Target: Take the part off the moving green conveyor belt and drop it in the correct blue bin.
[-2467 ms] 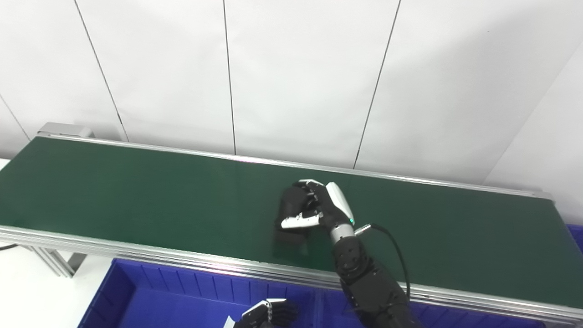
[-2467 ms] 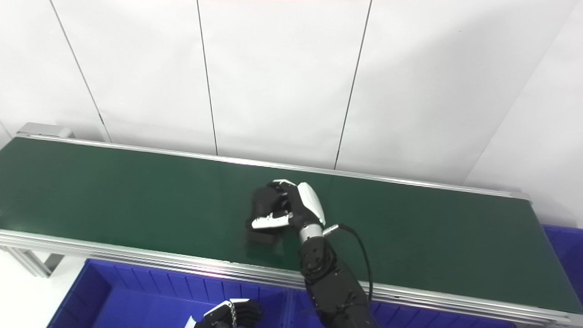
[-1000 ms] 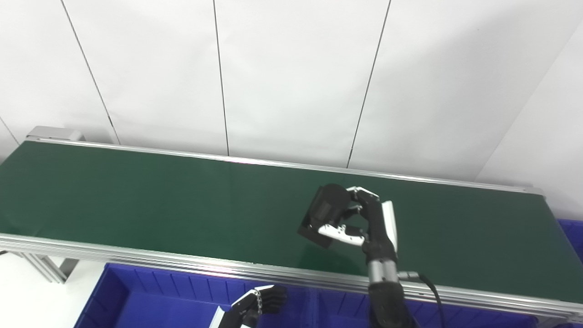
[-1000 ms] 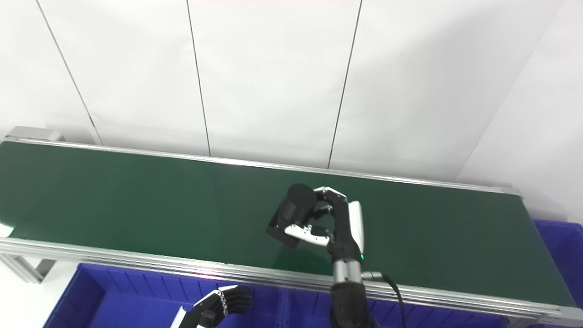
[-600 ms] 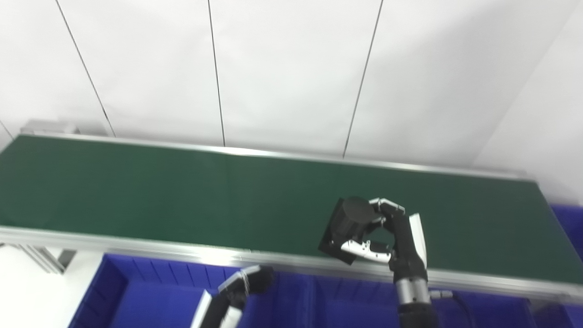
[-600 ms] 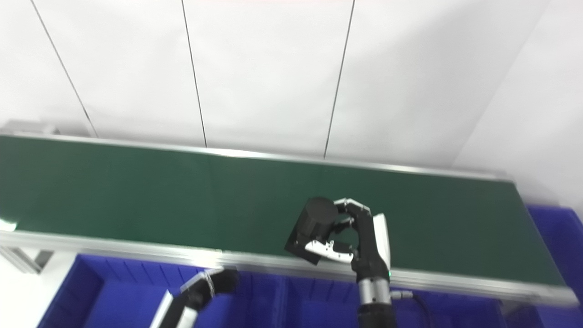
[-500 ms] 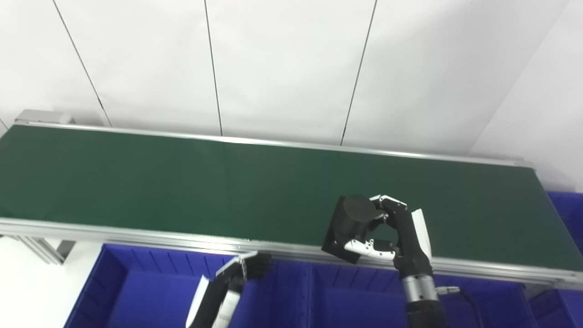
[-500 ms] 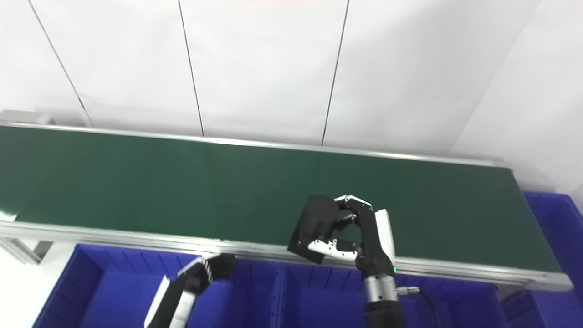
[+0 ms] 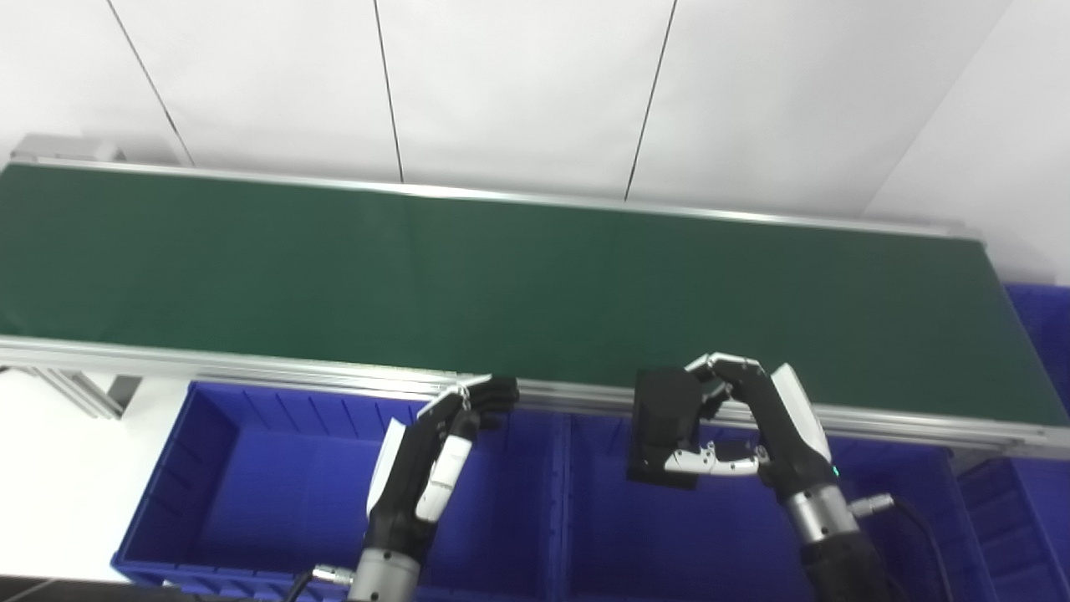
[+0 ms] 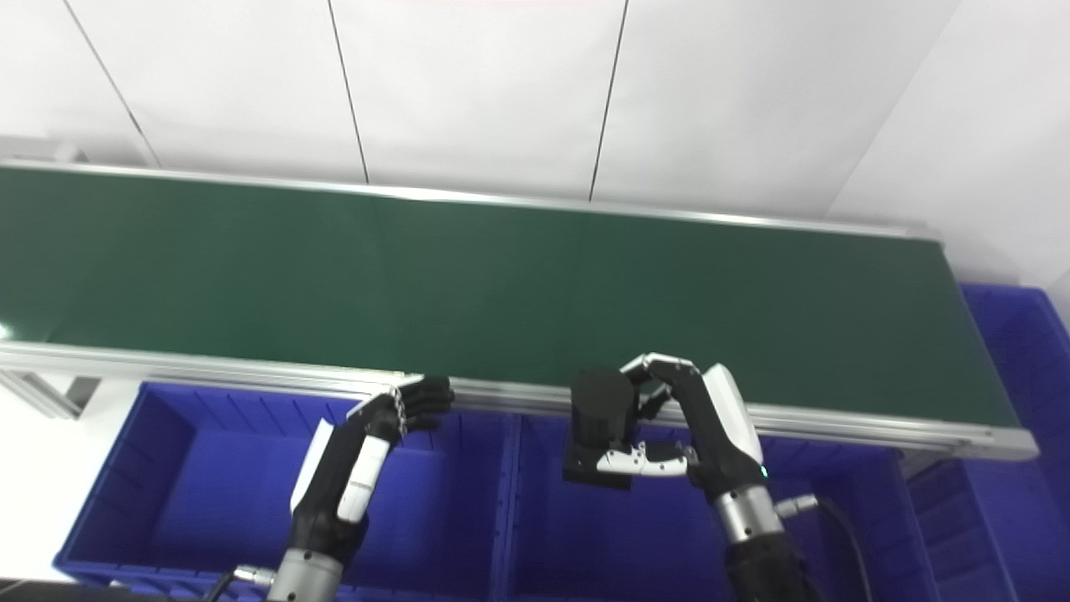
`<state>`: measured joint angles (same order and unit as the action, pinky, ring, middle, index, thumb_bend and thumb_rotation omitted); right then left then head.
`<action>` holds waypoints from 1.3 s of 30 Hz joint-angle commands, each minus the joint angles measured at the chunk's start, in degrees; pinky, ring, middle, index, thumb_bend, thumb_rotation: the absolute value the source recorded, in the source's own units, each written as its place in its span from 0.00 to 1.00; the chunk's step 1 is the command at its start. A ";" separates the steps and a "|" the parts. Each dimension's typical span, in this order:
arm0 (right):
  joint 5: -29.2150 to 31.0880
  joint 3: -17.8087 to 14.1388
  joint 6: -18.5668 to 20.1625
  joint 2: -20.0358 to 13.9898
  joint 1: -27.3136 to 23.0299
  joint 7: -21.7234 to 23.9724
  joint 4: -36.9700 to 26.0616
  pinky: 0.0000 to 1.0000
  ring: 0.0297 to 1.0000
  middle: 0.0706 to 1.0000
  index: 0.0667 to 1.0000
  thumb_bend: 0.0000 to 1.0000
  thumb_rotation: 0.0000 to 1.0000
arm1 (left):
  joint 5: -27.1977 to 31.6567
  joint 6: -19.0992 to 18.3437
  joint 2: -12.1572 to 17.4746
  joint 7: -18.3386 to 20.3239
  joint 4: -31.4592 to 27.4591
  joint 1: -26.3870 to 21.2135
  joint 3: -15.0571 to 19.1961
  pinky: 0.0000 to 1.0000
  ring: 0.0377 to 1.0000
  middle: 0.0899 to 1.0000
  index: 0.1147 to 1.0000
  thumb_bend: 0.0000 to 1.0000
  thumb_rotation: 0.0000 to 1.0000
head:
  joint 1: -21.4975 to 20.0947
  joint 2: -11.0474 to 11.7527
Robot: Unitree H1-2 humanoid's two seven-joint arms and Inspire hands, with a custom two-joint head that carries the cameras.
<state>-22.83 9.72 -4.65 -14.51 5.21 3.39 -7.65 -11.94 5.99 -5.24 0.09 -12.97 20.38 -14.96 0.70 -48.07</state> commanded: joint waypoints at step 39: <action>-26.64 9.40 14.74 -0.70 2.65 0.81 -8.15 0.96 1.00 1.00 0.98 0.85 0.22 | 2.45 -0.47 1.08 0.11 -4.58 0.74 1.06 0.72 0.75 0.72 0.70 0.64 1.00 | -4.02 1.97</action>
<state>-49.20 19.71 14.19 -15.66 7.66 8.87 -12.70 -10.43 3.40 -4.45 -0.12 -16.44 21.25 -13.83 -3.34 -46.41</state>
